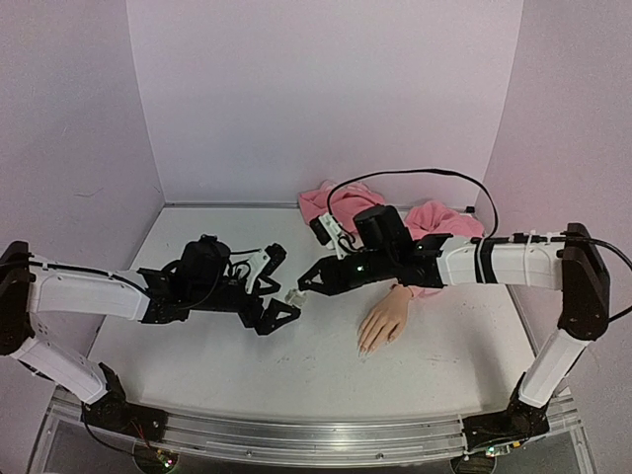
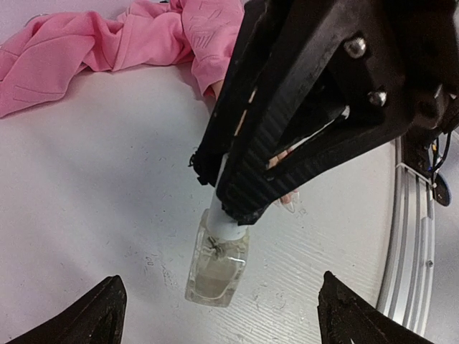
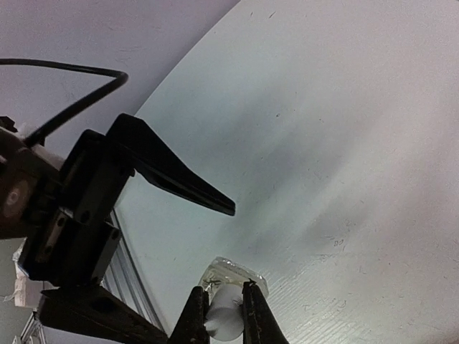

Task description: Paint the nails

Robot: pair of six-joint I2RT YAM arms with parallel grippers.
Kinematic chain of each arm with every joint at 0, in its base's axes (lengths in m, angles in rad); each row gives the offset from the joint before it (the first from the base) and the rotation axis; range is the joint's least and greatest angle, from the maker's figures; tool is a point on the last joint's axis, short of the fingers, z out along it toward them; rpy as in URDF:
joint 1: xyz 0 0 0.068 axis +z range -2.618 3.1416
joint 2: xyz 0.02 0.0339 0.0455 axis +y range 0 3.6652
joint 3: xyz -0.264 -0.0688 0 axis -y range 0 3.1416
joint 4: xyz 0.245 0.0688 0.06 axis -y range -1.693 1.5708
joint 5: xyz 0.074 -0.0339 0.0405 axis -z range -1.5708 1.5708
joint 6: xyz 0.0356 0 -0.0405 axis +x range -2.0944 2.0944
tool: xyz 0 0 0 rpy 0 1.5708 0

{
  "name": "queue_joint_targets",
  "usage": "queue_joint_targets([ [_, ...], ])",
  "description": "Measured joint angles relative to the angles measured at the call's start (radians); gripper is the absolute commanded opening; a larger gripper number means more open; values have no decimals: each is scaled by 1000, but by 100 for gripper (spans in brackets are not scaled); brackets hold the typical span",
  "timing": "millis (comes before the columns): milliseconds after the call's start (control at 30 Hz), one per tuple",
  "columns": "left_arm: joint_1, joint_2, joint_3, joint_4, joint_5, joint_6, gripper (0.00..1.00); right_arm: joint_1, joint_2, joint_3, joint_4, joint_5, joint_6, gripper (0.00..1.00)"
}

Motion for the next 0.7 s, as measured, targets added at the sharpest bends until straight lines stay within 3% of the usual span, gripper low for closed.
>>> queue_joint_targets([
  [233,-6,63,2,22,-12,64,79,5,0,0,0,-27,8,0],
  [700,-9,126,42,39,22,66,35,23,0,10,-1,-53,7,0],
])
